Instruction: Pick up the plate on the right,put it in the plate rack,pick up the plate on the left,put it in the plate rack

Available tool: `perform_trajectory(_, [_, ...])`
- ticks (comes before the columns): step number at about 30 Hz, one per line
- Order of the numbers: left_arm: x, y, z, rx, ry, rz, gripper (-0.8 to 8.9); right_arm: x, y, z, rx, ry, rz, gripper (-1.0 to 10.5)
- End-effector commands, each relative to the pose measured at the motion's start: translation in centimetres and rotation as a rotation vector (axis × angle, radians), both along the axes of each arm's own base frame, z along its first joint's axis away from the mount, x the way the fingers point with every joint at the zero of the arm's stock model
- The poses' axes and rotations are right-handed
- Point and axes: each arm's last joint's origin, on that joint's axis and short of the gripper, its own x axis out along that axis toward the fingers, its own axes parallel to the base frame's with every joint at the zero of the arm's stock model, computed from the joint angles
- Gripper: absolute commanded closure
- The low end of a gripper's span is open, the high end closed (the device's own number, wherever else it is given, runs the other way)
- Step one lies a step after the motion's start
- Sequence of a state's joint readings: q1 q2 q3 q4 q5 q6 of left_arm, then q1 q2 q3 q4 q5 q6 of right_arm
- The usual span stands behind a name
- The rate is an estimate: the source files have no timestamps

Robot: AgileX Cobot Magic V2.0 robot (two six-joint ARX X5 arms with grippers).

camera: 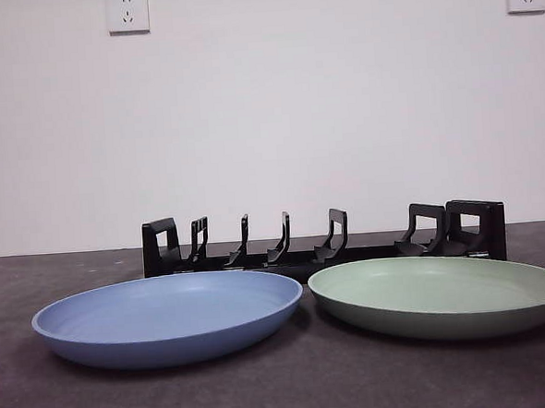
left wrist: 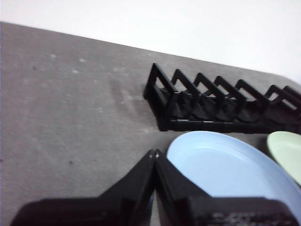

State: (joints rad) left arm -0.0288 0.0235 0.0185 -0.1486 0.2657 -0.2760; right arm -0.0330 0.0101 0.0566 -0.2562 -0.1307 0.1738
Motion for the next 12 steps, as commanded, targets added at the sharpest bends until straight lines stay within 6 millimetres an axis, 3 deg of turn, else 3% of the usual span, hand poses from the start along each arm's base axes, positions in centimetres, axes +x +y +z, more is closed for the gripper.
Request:
perform_trajectory(1, [-0.1, 0.0, 0.5, -0.063, 0.0, -0.006, 8.2, 0.0, 0.0, 0.7, 0.098, -0.032, -0.002, 9.6])
perform_trajectory(12, [-0.9, -0.1, 6.0, -0.097, -0.01, -0.052, 8.2, -1.2, 0.3, 7.5, 0.144, -0.143, 0.067, 9.6])
